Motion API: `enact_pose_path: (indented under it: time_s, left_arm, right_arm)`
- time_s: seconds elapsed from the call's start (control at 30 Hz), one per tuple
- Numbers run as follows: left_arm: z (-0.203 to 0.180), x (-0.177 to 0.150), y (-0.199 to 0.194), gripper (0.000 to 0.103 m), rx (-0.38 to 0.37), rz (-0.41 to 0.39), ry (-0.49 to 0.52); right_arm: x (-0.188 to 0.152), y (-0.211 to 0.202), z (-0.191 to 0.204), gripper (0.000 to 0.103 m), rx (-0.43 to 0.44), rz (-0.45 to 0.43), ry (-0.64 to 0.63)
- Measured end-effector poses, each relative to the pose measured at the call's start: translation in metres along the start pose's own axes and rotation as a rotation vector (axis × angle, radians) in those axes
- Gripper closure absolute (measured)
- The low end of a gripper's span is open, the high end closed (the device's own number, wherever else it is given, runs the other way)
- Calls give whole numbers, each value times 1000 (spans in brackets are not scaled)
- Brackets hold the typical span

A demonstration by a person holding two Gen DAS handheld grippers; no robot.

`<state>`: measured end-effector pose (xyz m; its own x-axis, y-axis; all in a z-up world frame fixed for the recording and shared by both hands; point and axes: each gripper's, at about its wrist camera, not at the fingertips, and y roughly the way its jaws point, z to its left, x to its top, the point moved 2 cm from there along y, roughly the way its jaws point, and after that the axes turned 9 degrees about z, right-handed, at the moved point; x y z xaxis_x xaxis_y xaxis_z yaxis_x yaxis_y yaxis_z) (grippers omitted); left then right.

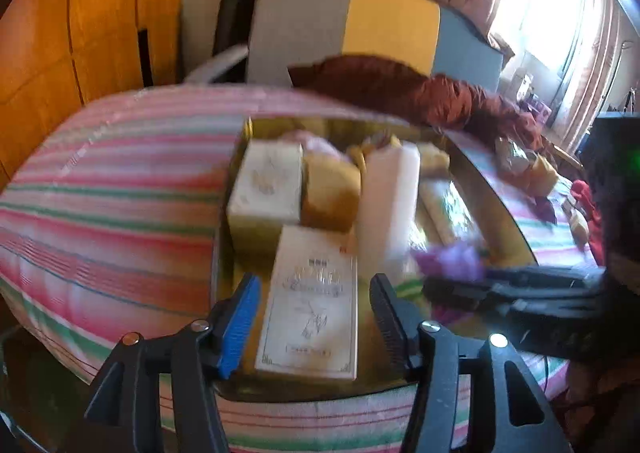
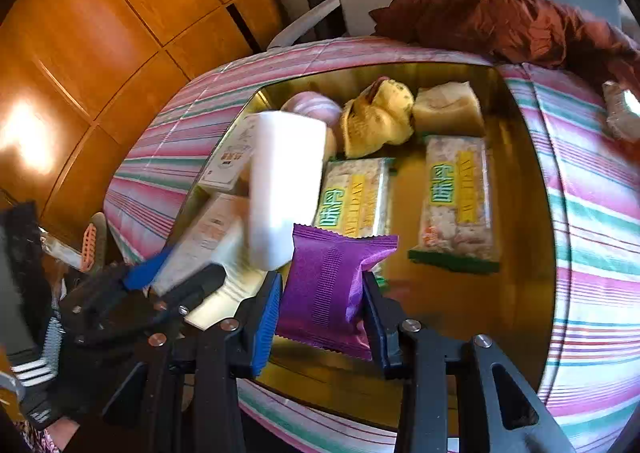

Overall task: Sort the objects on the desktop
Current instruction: 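Lower the medicine box into the tray with the left gripper while the right gripper releases the purple packet there, then move both open grippers away from the tray toward the remaining items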

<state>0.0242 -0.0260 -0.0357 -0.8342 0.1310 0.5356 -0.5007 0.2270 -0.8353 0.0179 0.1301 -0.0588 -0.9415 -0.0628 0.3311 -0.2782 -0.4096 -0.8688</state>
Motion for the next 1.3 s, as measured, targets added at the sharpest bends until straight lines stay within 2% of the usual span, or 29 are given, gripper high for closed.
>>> enact_pose_path:
  time_s: [0.23, 0.43, 0.5, 0.6, 0.83, 0.97, 1.03, 1.2, 1.3]
  left_arm:
    - [21, 13, -22, 45, -5, -94, -83]
    - [30, 15, -24, 45, 1, -105, -125]
    - [32, 13, -23, 45, 4, -103, -136]
    - [35, 10, -22, 45, -1, -94, -143]
    - [39, 7, -25, 45, 2, -93, -147]
    - [40, 7, -25, 45, 2, -98, -160]
    - [39, 8, -25, 45, 1, -93, -158]
    - [34, 9, -24, 45, 1, -95, -147]
    - [28, 11, -20, 45, -16, -83, -146]
  right_arm:
    - [-1, 4, 8, 57, 101, -2, 16]
    - [2, -3, 0, 58, 68, -28, 36]
    - [8, -4, -1, 67, 47, -40, 35]
    - [20, -2, -1, 72, 1, -44, 44]
    - [51, 19, 7, 74, -53, -36, 20]
    - [68, 35, 13, 76, 8, -27, 32]
    - [73, 38, 14, 76, -19, -16, 32]
    - [61, 9, 0, 76, -56, -62, 34]
    - [46, -20, -17, 75, -20, -103, 60]
